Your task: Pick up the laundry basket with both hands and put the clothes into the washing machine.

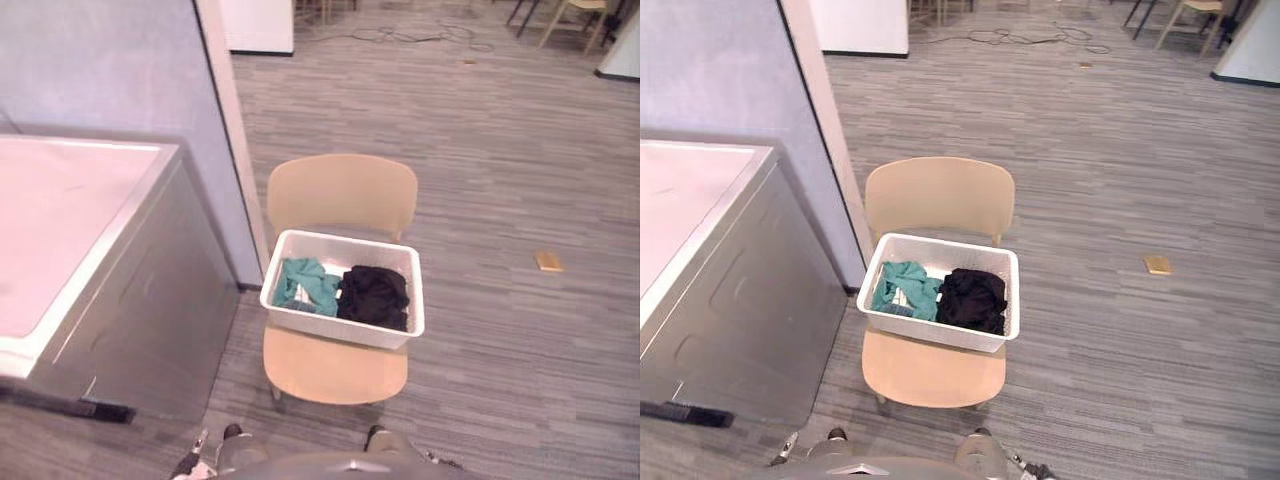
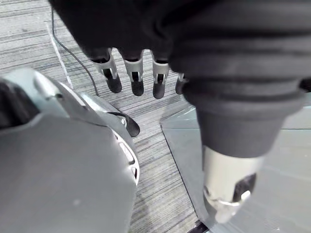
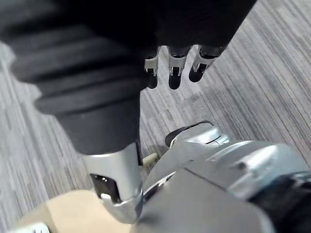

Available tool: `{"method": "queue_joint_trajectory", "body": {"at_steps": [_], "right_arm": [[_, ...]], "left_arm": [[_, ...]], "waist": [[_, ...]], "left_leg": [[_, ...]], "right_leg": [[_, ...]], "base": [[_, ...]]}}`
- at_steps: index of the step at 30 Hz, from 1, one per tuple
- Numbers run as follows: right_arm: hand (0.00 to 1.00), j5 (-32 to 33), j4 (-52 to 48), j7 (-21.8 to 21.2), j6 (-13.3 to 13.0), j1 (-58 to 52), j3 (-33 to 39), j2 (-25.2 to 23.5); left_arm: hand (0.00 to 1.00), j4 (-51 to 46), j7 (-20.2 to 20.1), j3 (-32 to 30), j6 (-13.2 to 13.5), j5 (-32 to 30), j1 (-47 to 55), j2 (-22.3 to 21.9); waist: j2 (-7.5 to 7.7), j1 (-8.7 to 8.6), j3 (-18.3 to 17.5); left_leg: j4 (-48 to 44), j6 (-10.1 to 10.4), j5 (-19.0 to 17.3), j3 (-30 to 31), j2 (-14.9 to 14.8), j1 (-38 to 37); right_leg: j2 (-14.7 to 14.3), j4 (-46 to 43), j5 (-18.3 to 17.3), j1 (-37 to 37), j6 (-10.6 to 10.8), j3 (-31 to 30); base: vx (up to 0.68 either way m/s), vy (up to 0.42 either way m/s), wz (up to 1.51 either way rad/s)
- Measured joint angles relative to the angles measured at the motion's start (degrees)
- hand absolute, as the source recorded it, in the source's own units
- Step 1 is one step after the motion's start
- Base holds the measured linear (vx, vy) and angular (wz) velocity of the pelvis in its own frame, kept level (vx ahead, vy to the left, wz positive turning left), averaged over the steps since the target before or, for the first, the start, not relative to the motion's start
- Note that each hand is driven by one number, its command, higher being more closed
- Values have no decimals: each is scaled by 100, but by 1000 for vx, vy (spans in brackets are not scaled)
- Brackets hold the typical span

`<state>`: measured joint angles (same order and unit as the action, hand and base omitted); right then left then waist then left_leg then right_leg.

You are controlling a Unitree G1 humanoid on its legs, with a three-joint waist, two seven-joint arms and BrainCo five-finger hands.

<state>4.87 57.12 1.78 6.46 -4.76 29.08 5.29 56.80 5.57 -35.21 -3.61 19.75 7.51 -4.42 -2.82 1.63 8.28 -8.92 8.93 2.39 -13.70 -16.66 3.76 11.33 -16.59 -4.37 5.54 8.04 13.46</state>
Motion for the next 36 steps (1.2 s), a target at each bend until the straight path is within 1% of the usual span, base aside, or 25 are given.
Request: {"method": "queue_joint_trajectory", "body": {"at_steps": [1,2,3,4,5,7,8,10,11,12,13,14,15,21,23,25,26,27,28,29,30,31,33,34,36], "right_arm": [[0,-80,-5,1,0,161,-108,58],[0,-77,-5,-7,2,291,-221,85],[0,-76,-4,-13,-1,375,-259,90],[0,-70,15,-23,-16,547,-154,37],[0,-50,-47,-21,-55,616,-138,103],[0,70,-218,-30,-56,595,-212,221],[0,263,-223,-20,-61,568,-248,241],[0,442,-195,10,-53,562,-82,182],[0,511,-4,9,-18,566,60,40],[0,559,82,2,5,565,60,-16],[0,628,250,-2,-4,496,99,-92],[0,675,279,-7,-1,540,260,-51],[0,649,471,-11,10,631,353,-86],[0,335,671,-59,77,260,593,-74],[0,179,618,-133,84,246,761,-91],[0,155,419,-225,116,100,875,-215],[0,150,378,-238,116,75,938,-263],[0,155,325,-248,117,44,958,-334],[0,156,235,-250,118,9,958,-491],[0,213,220,-252,105,13,933,-603],[0,244,217,-252,109,19,922,-659],[0,289,215,-257,103,17,900,-788],[0,449,32,-258,91,-40,873,-720],[0,503,-84,-255,14,-112,861,-727],[0,658,-118,-260,-4,-140,808,-746]], "left_arm": [[0,-17,-2,213,38,33,-7,19],[0,-36,-10,514,52,25,-8,94],[0,-5,-10,619,70,25,-23,138],[0,15,-14,610,65,13,-178,204],[0,41,-15,648,40,5,-115,147],[0,294,-87,817,2,-45,79,130],[0,395,-104,860,-56,-140,213,144],[0,536,-107,853,-127,-289,166,263],[0,523,-104,867,-139,-439,130,359],[0,512,-96,899,-148,-516,71,418],[0,503,-98,999,-185,-664,-3,548],[0,498,-97,1100,-212,-741,-110,567],[0,474,-90,1298,-227,-765,-275,673],[0,239,-105,1727,-10,-648,-151,742],[0,270,-106,1616,-5,-645,-135,651],[0,298,-111,1196,-31,-738,0,557],[0,300,-110,998,-41,-792,46,535],[0,299,-97,708,-49,-905,103,522],[0,299,-97,390,-92,-1001,201,531],[0,297,-101,203,-127,-1123,270,519],[0,293,-102,82,-158,-1162,282,511],[0,292,-106,-141,-203,-1297,242,588],[0,256,-116,-186,-251,-1498,67,492],[0,230,-117,-185,-252,-1558,-84,426],[0,231,-92,-144,-255,-1572,-170,376]], "waist": [[-99,6,41],[-214,14,70],[-204,2,79],[-87,-9,174],[-239,61,224],[-490,79,202],[-553,-5,154],[-478,-49,100],[-267,-140,28],[-111,-234,-78],[-83,-303,-87],[-222,-262,-67],[84,-162,131],[351,-199,-74],[352,-222,-35],[195,-229,-1],[202,-222,-27],[192,-207,-54],[317,-162,-67],[526,-121,-81],[624,-98,-96],[854,-54,-166],[800,-25,-137],[599,-25,-62],[589,32,0]], "left_leg": [[-196,-162,94,148,35,246],[-373,-387,299,185,-22,577],[-59,-379,584,274,27,583],[-1142,-445,-21,-84,67,804],[-3423,-841,-895,-304,-234,1231],[-5025,-840,-1146,-627,-462,872],[-5236,-807,-1091,-782,-564,460],[-4562,-530,-1571,-1280,-527,258],[-3423,-321,-1757,-1329,86,90],[-2747,-220,-1881,-1251,345,-81],[-2423,-276,-2220,-1329,313,-283],[-1749,-270,-2553,-1176,407,-439],[-1571,-251,-2241,-1147,735,-518],[-556,-677,-1692,-660,1456,-800],[-211,-759,-1480,-337,1546,-904],[134,-768,-1213,126,1457,-1082],[204,-747,-1153,216,1376,-1116],[239,-697,-1091,353,1249,-1110],[229,-667,-1068,519,1149,-1018],[195,-619,-1043,634,1162,-854],[186,-562,-1009,696,1202,-754],[141,-436,-928,839,1369,-486],[-259,-601,-866,869,1303,-118],[-503,-593,-923,996,1293,29],[-1015,-665,-1171,1046,1337,24]], "right_leg": [[57,-256,-102,104,-23,129],[-30,-452,-257,286,-271,219],[-80,-415,-255,287,-416,240],[183,-445,-177,265,-438,578],[208,-585,-166,247,-457,750],[174,-620,-110,138,-471,801],[181,-581,-12,133,-461,878],[321,-478,176,222,-426,1120],[432,-81,354,267,-348,1170],[437,189,399,256,-446,1216],[439,581,931,233,-628,1477],[329,504,1068,266,-452,1651],[607,436,1161,258,-455,1681],[1146,435,1560,23,-532,1739],[1248,82,1694,38,-680,1516],[966,-452,1776,112,-838,355],[748,-669,1633,163,-733,-67],[344,-951,1173,217,-503,-528],[-163,-1054,641,203,-325,-923],[-430,-770,215,86,-358,-1077],[-442,-518,-3,-25,-364,-1166],[-359,104,-502,-231,-69,-1412],[-475,178,-693,-285,-57,-1098],[-566,146,-692,-484,-38,-1052],[-401,32,-703,-799,-109,-560]], "base": [[-130,-34,88],[-167,-51,98],[-253,-42,120],[-245,-20,105],[-281,30,85],[-220,123,33],[-155,169,35],[-224,138,87],[-247,75,118],[-238,91,126],[-217,156,95],[-275,222,82],[-220,151,55],[-160,31,44],[-93,-16,81],[-38,-16,104],[1,-101,81],[0,-204,69],[-13,-295,79],[-20,-269,70],[-1,-248,76],[15,-186,95],[38,-168,128],[90,-134,146],[105,-47,126]]}}
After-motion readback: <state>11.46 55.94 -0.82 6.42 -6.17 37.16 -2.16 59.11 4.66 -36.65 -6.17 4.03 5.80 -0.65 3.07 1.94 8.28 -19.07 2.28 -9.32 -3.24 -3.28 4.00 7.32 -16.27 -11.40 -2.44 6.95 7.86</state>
